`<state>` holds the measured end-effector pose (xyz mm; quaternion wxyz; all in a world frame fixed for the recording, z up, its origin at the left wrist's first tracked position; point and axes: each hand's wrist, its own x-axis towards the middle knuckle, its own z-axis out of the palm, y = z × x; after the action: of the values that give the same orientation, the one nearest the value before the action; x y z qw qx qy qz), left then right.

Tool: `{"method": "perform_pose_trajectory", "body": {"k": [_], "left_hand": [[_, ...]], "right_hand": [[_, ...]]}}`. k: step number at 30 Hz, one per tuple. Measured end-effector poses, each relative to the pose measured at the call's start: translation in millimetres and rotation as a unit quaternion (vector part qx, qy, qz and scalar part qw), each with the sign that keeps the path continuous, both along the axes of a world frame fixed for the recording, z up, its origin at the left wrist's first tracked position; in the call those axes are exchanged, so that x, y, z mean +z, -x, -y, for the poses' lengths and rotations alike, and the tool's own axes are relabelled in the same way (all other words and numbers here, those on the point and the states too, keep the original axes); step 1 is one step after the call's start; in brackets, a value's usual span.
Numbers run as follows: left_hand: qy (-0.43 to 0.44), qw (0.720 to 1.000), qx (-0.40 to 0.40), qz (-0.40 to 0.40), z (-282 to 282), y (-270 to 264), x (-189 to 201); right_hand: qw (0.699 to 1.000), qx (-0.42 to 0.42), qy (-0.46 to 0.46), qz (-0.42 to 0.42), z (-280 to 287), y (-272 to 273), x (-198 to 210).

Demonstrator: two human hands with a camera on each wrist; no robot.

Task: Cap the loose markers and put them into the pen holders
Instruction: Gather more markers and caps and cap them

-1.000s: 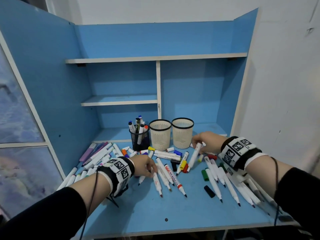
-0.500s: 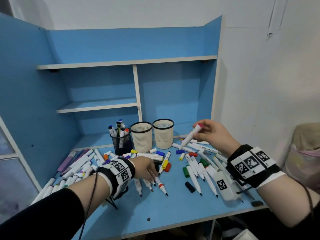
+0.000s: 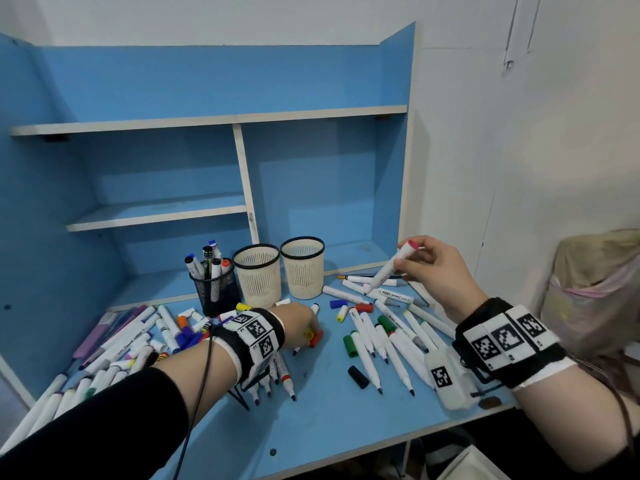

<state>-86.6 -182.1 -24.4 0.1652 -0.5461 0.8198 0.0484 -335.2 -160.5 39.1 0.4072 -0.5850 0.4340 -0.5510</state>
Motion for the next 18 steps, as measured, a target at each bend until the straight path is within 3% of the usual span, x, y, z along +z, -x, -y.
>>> {"method": "perform_pose_trajectory", "body": {"k": [4, 7, 11, 18], "left_hand": [[0.002, 1.000, 0.001, 0.025, 7, -4, -4], [0.038, 0.999, 0.027, -0.017, 0, -20, 3], [0.065, 0.990, 0.095, -0.077, -17, -65, 17], [0.068, 0.977, 0.198, -0.041, -73, -147, 28]], "right_hand": [[0.998, 0.015, -0.022, 0.062, -8, -9, -7], [0.996, 0.014, -0.025, 0.086, -11, -17, -13], [0.993, 0.037, -0.043, 0.107, -17, -33, -18], [0.988, 0.085, -0.061, 0.113, -29, -72, -35]]}}
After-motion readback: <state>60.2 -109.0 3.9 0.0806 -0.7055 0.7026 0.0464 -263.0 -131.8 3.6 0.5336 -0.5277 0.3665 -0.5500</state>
